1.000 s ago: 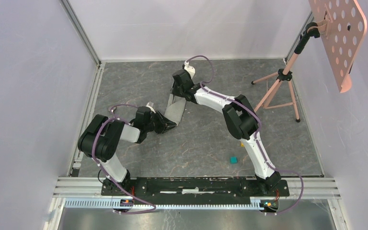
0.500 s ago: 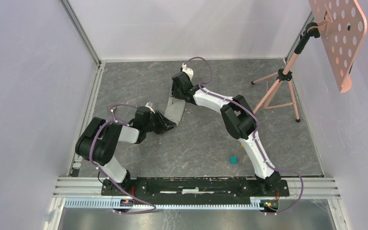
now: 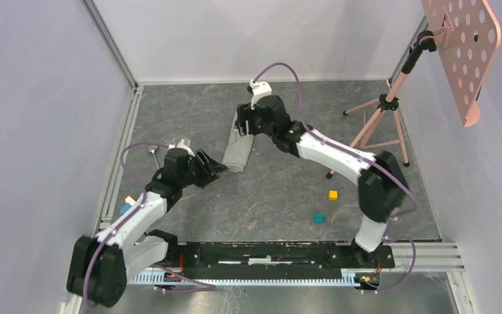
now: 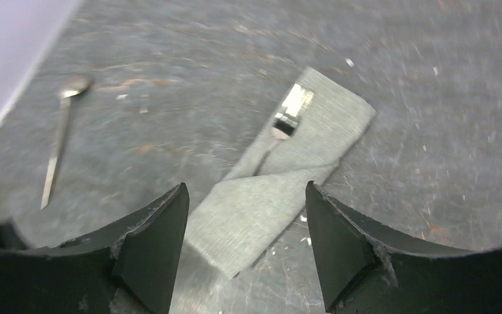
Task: Fold the napkin into a case and place the utensils inside
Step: Pick up the knife from the corner of the board.
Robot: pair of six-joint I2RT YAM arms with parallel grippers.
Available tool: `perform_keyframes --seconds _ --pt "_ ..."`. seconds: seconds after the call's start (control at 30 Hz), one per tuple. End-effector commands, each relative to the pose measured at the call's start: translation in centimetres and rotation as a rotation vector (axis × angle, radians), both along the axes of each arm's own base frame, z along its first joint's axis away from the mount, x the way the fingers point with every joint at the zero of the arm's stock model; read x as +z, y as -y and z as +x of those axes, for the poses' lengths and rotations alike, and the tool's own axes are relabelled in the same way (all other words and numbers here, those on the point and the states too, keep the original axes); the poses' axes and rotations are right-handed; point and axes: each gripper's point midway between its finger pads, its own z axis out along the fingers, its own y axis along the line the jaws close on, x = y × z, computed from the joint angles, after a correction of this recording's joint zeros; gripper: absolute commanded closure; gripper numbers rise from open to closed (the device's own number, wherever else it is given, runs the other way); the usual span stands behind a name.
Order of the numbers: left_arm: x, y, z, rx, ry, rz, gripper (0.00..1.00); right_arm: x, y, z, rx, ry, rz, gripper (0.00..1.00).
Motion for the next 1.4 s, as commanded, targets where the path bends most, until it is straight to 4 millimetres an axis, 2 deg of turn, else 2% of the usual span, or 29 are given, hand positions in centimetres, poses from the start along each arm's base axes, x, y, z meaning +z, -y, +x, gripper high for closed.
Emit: perform_keyframes --seconds 0.0,0.07,0.13,0.2,0.27,0.3,0.4,0.53,0.67,0.77,0.93,1.07,1.23,1.3,1.37 --pt "1.1 -5.7 -1.9 0.108 -0.067 0.252 0.38 3.2 -0.5 -4.3 0.253 0.188 0.022 0.28" --pt "1.8 -8.7 -2.7 0.188 -0.115 0.344 0.35 2.7 0.2 -6.5 0.335 0.222 0.014 0.27" --pt "2.5 -11.9 -2.8 0.265 -0.149 0.448 0.28 2.1 1.2 -7.7 0.365 0.243 -0.002 0.26" --pt "2.8 -15.4 -3.0 0.346 -0.216 0.562 0.21 1.7 2.0 -8.2 0.373 0.251 -0.009 0.26" --pt "2.9 -18.6 -2.7 0.384 -0.280 0.671 0.18 1.8 2.5 -8.4 0.373 0.259 -0.003 0.25" --pt "2.8 -20.4 -2.3 0.397 -0.318 0.719 0.17 2.0 2.5 -8.6 0.379 0.267 0.008 0.25" --pt "1.6 -24.1 -0.5 0.380 -0.430 0.808 0.18 2.6 2.7 -8.8 0.389 0.272 0.047 0.25" --pt "0.0 -26.9 3.0 0.358 -0.513 0.830 0.29 3.5 3.3 -8.9 0.392 0.280 0.101 0.25" --pt "-2.5 -27.9 6.1 0.335 -0.546 0.790 0.42 4.2 4.6 -8.6 0.362 0.296 0.119 0.25" --pt "-3.9 -27.5 7.8 0.303 -0.521 0.765 0.45 4.4 5.2 -8.4 0.342 0.305 0.129 0.25" --pt "-6.2 -27.6 8.1 0.271 -0.541 0.770 0.47 3.7 4.8 -8.4 0.357 0.274 0.156 0.25" --pt "-7.7 -27.3 7.8 0.244 -0.591 0.753 0.62 2.5 4.2 -8.2 0.377 0.226 0.166 0.25" --pt "-7.7 -26.5 8.3 0.203 -0.594 0.714 0.86 1.6 4.8 -7.3 0.350 0.201 0.142 0.25" --pt "-6.7 -25.5 8.6 0.180 -0.553 0.687 0.91 1.4 5.3 -7.0 0.337 0.202 0.125 0.24" --pt "-5.3 -23.5 9.1 0.144 -0.479 0.635 0.94 1.2 5.7 -6.8 0.324 0.199 0.112 0.23"
